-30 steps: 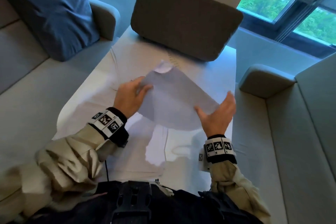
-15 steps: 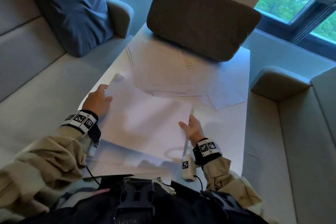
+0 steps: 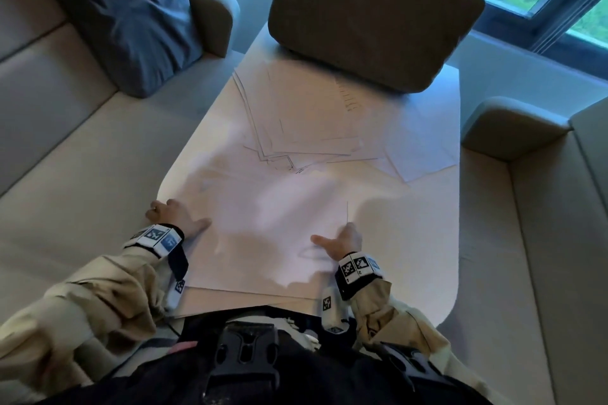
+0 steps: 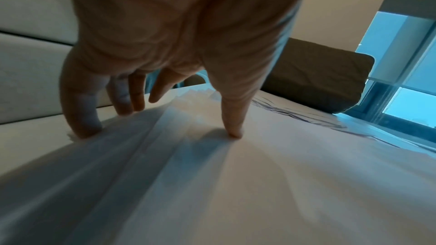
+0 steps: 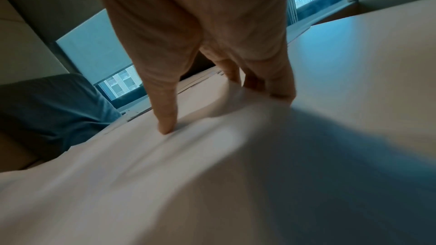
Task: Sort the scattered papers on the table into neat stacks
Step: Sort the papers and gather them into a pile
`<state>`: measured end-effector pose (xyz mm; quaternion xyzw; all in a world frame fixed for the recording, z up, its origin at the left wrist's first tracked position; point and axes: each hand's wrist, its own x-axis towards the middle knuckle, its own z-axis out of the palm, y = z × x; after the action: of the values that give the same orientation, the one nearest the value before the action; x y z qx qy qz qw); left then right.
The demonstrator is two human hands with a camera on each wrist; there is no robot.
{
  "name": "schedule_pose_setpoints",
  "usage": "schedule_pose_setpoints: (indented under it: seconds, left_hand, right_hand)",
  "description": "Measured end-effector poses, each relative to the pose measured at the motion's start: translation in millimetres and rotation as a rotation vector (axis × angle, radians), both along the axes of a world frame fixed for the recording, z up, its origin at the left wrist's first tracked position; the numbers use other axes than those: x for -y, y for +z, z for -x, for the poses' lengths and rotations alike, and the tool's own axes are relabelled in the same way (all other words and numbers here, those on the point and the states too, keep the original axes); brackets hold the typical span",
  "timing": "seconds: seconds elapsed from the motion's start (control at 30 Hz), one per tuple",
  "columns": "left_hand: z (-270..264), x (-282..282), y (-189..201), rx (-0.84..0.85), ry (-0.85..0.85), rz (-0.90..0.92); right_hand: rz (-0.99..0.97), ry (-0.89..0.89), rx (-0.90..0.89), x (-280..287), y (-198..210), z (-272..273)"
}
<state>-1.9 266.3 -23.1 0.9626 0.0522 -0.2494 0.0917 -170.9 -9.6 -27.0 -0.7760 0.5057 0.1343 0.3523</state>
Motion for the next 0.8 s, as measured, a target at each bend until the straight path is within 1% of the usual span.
schedule_pose_setpoints:
  seconds: [0.13,0.3,0.4,0.47,0.57,0.63,0.7,0.8]
  left_hand:
    - [-10.2,-5.0,0.9,-0.003,0.008,0.038]
    - [-12.6,-5.9,5.7,0.040,0.008,0.112]
    - [-7.8,-4.6,5.5,0.077,0.009,0.170]
    - [-5.3,-3.3,4.9,0.131,-0.018,0.214]
    - [-5.9,0.2,1.1,0.201,-0.192,0.214]
    - [-7.1,4.3,-2.1,0.222,-0.282,0.179]
    - [-10.7,8.0,-4.2,0.217,-0.288,0.179]
    - [-21.8,9.7,-3.6,0.166,-0.250,0.213]
  right_hand:
    - [0.045,0.013,-0.044,-12.9,1.0,-9.3]
    - [0.068,0.077,-0.052,-4.2,6.7,-3.7]
    - [0.191,0.070,0.005,-0.8,14.6,-2.0]
    - [0.277,0.101,0.098,-2.8,21.5,-9.6]
    - [0.276,0.209,0.289,-6.0,27.8,-31.1]
    - [0.247,0.306,0.357,-6.4,31.6,-49.9]
    - [0.205,0.384,0.362,-5.6,35.9,-72.6]
    - [0.197,0.521,0.301,-0.9,36.5,-110.6]
